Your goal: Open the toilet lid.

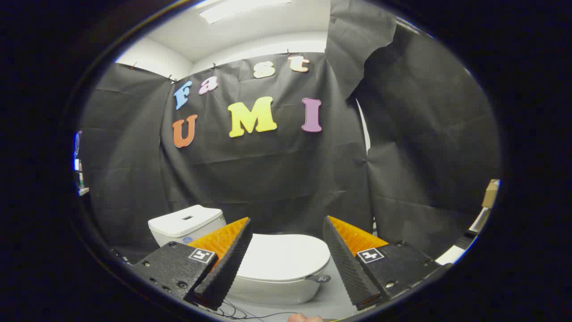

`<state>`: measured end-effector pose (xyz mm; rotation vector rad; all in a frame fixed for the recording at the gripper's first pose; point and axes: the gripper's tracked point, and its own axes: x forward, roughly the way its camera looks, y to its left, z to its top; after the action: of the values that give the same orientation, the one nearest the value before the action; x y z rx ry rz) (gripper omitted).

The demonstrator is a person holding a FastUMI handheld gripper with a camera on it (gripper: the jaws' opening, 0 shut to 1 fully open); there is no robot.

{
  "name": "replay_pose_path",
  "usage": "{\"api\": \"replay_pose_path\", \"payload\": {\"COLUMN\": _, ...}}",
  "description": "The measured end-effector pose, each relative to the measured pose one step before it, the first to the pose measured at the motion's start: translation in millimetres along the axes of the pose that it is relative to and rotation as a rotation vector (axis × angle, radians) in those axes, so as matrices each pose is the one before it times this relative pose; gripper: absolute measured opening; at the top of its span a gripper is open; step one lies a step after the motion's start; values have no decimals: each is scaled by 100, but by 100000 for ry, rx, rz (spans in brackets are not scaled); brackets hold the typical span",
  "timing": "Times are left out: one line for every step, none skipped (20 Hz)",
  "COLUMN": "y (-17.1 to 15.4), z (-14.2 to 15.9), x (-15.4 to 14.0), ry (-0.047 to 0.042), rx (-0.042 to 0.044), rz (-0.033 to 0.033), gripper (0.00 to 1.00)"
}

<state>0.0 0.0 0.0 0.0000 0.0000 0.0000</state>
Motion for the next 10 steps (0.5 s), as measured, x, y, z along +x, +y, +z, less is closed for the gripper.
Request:
{"api": "replay_pose_path", "payload": {"y": 65, "z": 49, "x": -51, "ry": -67, "rx": -481, "rz": 372, "gripper": 100}}
{"api": "replay_pose_path", "payload": {"y": 117, "z": 113, "x": -63, "ry": 16, "rx": -217, "rz": 307, "gripper": 100}}
{"api": "replay_pose_path", "payload": {"y": 192, "z": 63, "x": -128, "ry": -343, "rx": 71, "rz": 899, "gripper": 100}}
{"api": "replay_pose_path", "payload": {"y": 49, "z": 168, "x": -38, "ry": -167, "rx": -202, "rz": 106, "gripper": 100}}
{"api": "replay_pose_path", "payload": {"y": -89, "z": 90, "x": 27, "ry": -426, "rx": -273, "rz": -65, "gripper": 100}}
{"api": "replay_pose_path", "payload": {"y": 5, "z": 117, "x": 28, "ry": -283, "rx": -312, "rz": 10, "gripper": 100}}
{"api": "replay_pose_path", "payload": {"y": -20, "z": -88, "x": 0, "ry": 72, "rx": -124, "rz": 94, "gripper": 100}}
{"api": "replay_pose_path", "payload": {"y": -10, "z": -93, "x": 14, "ry": 282, "rx": 112, "rz": 169, "gripper": 100}}
{"api": "replay_pose_path", "payload": {"y": 62, "z": -20, "x": -97, "ry": 121, "rx": 317, "rz": 93, "gripper": 100}}
{"api": "replay_pose_path", "payload": {"y": -6, "z": -11, "x": 61, "ry": 265, "rx": 273, "rz": 144, "gripper": 100}}
